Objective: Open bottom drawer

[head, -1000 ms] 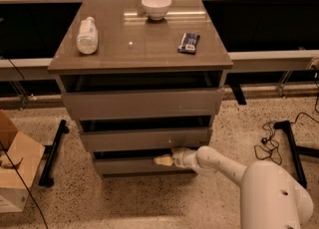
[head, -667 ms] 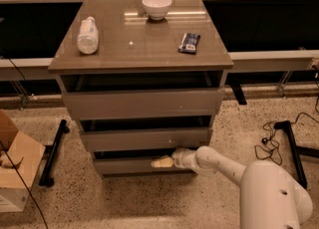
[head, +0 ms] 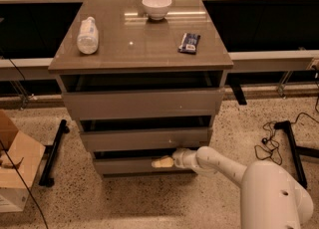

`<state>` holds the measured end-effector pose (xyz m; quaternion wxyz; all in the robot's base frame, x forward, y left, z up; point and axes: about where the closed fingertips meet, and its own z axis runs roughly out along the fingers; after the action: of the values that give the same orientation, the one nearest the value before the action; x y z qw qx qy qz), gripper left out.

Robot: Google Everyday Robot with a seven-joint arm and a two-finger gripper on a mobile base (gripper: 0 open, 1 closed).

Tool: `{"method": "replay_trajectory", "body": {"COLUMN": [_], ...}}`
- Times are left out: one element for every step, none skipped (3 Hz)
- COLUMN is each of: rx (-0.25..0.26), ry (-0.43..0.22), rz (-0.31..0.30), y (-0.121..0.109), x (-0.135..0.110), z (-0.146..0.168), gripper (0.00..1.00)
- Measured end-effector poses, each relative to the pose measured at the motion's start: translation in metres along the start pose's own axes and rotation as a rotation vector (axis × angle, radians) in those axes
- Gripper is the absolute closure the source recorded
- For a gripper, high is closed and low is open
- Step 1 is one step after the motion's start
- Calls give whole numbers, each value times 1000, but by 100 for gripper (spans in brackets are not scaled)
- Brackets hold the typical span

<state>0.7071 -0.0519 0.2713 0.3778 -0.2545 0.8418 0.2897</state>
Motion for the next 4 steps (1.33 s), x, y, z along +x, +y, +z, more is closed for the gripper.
{"method": "replay_trajectory", "body": {"rx": [0, 0, 0, 72], "ry": [0, 0, 0, 65], "rz": [0, 0, 0, 30], "y": [0, 0, 0, -27], "x": [0, 0, 0, 27], "z": [0, 0, 0, 28], "gripper": [0, 18, 42, 70]}}
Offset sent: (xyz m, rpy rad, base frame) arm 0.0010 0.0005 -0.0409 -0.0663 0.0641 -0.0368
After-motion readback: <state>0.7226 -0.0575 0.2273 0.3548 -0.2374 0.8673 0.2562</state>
